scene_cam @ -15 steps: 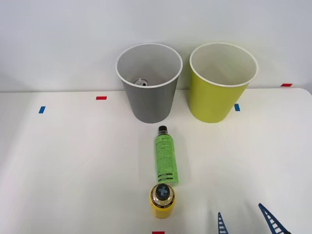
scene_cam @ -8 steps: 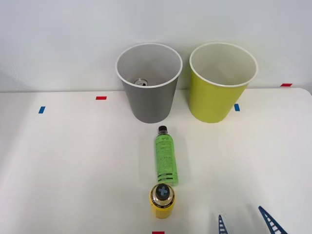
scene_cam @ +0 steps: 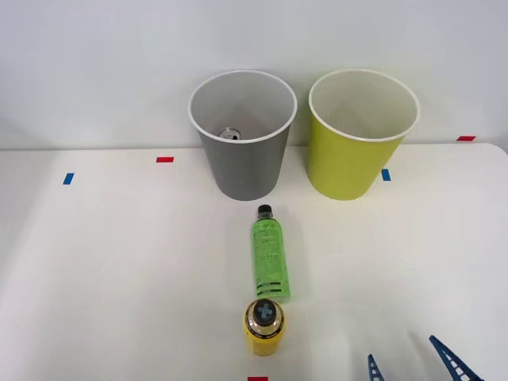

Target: Put cans in the gray bin, plastic bottles in the light green bin

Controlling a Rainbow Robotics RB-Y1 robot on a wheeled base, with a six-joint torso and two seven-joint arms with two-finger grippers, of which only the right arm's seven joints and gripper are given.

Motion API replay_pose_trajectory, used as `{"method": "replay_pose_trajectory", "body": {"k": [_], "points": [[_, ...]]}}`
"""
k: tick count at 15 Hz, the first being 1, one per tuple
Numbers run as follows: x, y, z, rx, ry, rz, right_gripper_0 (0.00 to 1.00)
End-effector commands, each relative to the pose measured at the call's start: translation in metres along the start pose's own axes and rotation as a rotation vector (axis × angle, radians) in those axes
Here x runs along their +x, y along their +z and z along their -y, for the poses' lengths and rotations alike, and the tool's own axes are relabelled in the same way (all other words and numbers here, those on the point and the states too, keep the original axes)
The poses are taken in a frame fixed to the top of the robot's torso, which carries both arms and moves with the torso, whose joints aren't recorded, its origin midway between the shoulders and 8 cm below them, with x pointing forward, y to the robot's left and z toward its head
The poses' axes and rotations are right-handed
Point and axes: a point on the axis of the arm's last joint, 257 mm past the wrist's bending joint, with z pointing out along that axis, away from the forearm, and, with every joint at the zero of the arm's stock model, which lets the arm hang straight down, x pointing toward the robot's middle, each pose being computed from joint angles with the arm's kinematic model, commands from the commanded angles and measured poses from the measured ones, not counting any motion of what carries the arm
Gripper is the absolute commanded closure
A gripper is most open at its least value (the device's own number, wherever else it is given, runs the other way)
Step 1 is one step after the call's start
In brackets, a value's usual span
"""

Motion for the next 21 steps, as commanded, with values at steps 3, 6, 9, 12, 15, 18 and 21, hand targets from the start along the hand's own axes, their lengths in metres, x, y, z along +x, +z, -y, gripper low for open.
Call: {"method": "replay_pose_trajectory", "body": {"k": [3,6,9,12,15,18,21], "points": [[-0.007,0.014,-0.008,-0.15,0.05,0.006,0.0],[-0.012,0.022,-0.024,-0.287,0.058,0.001,0.0],[-0.024,0.026,-0.034,-0.357,0.108,0.03,0.0],[-0.03,0.027,-0.052,-0.443,0.123,0.043,0.0],[-0.032,0.028,-0.07,-0.52,0.113,0.049,0.0],[-0.039,0.03,-0.087,-0.598,0.062,0.081,0.0],[-0.046,0.03,-0.103,-0.669,-0.004,0.127,0.0]]}}
